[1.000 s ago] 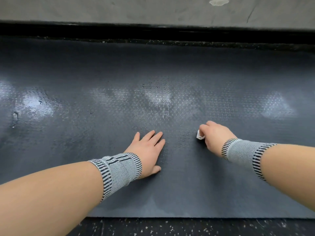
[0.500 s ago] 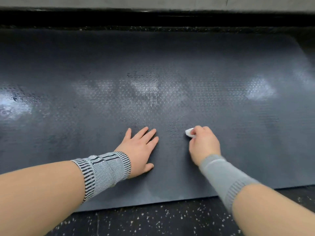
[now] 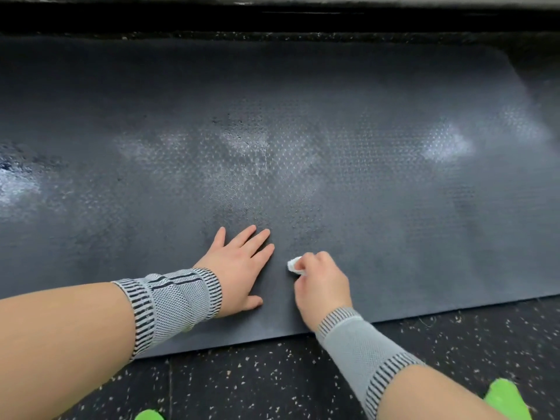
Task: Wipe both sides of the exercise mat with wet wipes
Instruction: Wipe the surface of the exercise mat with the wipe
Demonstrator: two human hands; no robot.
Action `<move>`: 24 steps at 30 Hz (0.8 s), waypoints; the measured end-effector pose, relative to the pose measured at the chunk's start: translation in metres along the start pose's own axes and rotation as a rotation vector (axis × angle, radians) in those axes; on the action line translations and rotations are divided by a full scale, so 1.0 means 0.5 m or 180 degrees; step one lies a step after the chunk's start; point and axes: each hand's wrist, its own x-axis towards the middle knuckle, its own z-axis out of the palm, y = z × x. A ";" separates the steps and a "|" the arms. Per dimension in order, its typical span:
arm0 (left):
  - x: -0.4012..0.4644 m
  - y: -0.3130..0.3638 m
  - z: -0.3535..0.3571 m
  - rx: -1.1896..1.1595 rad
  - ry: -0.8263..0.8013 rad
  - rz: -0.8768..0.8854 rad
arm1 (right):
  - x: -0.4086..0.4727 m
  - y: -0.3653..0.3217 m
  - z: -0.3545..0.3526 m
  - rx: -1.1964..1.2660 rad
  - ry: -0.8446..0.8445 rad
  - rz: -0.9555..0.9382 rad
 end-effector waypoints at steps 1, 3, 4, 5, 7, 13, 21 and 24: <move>-0.001 0.000 0.000 0.0006 0.0006 0.0016 | -0.022 -0.015 0.015 0.0029 -0.0119 -0.0345; -0.004 0.001 0.001 0.0016 -0.0002 0.0062 | -0.026 0.004 0.009 0.0027 -0.0145 -0.0478; -0.007 0.003 0.005 0.0029 -0.0014 0.0079 | -0.018 0.029 -0.005 0.0012 -0.0102 -0.0205; -0.012 0.005 0.010 0.0049 -0.0032 0.0088 | -0.009 0.057 -0.019 0.0010 -0.0012 0.0170; -0.021 0.006 0.020 0.0087 -0.0055 0.0097 | -0.009 0.102 -0.045 0.0039 0.0277 0.0926; -0.025 0.009 0.019 0.0084 -0.0072 0.0101 | -0.092 -0.029 0.037 0.0136 -0.0295 0.0011; -0.057 -0.018 0.039 0.0000 -0.0136 -0.0015 | -0.070 0.101 -0.025 0.0028 0.0309 0.1462; -0.060 -0.028 0.034 0.0024 -0.0136 -0.0090 | -0.089 0.007 0.022 0.0038 -0.0004 0.0811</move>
